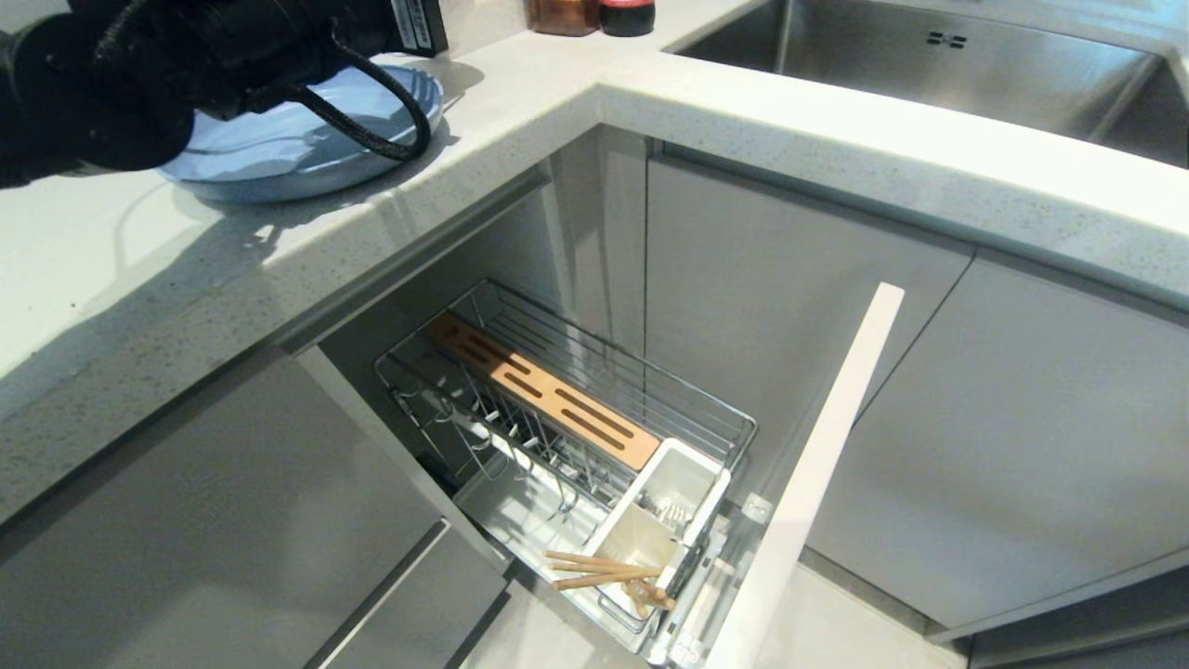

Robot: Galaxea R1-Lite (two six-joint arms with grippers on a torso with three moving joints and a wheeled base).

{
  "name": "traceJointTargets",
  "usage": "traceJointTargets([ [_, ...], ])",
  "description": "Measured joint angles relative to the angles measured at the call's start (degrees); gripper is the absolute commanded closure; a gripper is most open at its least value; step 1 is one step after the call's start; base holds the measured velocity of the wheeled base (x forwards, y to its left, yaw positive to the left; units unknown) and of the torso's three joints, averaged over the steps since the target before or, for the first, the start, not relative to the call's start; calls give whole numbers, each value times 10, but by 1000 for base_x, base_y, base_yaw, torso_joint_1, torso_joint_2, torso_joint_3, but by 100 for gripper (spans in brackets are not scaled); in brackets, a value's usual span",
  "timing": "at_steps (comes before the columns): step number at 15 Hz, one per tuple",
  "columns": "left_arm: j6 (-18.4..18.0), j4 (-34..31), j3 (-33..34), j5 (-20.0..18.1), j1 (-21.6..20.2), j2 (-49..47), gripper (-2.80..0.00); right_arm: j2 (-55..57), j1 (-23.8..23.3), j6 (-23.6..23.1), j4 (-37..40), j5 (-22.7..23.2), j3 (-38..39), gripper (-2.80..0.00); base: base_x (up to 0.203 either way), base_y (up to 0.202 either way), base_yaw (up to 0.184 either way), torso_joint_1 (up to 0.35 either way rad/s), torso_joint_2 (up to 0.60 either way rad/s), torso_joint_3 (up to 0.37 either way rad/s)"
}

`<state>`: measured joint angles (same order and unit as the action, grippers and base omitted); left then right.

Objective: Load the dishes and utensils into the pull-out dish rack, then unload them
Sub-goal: Pick up the bowl and place it in the cupboard

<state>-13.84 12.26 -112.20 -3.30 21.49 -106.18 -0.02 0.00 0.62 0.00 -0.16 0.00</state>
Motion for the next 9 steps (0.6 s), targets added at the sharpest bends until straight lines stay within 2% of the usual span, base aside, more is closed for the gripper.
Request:
traceJointTargets([
  [6,-1,7,1,-4,16,51,0,0,0,0,0,0,0,0,0,0,0,0,0,0],
  [9,2,24,1,15,74,68,0,0,0,0,0,0,0,0,0,0,0,0,0,0],
])
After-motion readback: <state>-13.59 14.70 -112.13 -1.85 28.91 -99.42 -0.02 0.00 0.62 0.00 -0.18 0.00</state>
